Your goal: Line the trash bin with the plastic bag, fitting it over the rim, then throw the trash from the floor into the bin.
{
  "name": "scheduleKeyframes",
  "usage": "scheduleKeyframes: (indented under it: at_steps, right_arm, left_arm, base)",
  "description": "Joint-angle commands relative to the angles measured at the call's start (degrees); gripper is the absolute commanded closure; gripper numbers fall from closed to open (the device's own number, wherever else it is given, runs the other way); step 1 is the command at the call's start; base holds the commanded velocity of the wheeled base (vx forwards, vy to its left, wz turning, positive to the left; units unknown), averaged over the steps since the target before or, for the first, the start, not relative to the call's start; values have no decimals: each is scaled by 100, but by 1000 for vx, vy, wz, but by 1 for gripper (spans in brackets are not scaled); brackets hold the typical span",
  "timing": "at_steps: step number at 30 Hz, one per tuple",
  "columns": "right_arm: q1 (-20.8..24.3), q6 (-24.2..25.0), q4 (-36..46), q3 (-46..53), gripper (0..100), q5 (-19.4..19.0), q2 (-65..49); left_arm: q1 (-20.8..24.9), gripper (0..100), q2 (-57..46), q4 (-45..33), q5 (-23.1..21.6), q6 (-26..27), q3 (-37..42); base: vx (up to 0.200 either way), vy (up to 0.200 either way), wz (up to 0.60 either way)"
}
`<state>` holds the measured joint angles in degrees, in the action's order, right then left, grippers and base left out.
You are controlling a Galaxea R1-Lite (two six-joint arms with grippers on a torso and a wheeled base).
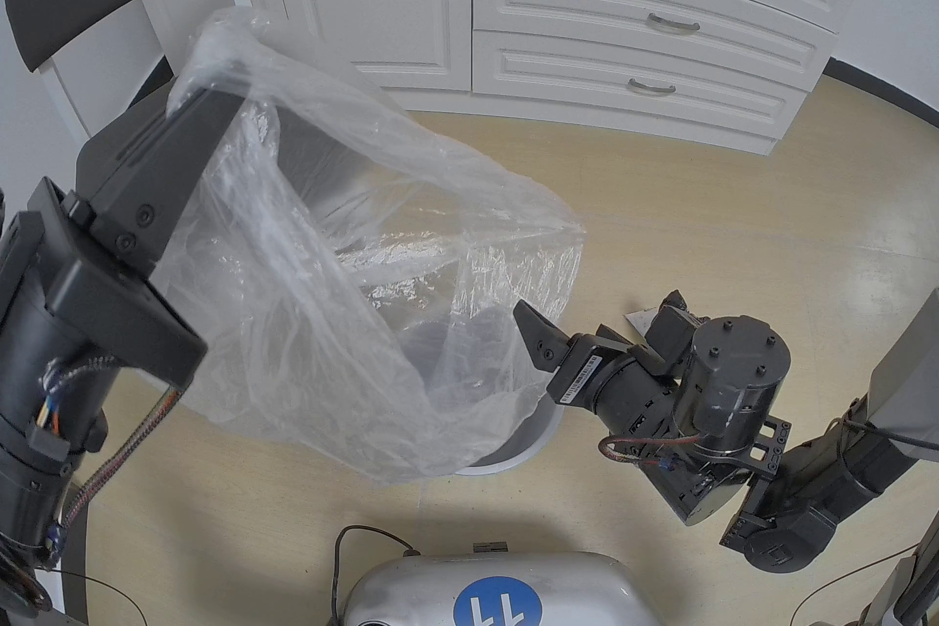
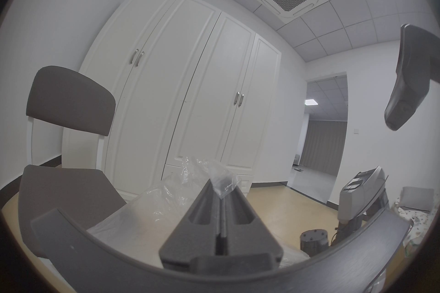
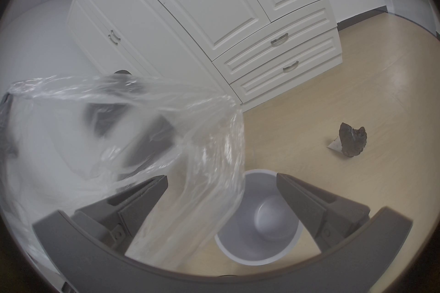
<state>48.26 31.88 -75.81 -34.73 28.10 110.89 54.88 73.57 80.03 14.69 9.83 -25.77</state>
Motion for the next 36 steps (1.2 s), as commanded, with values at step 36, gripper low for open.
scheduleKeyframes:
  at_steps: [36]
  right_arm:
    - [201, 1066, -1419, 1030, 0, -1527, 205]
  left_arm:
    - [1587, 100, -836, 13, -28, -16, 11]
  base:
    - [0, 0, 0]
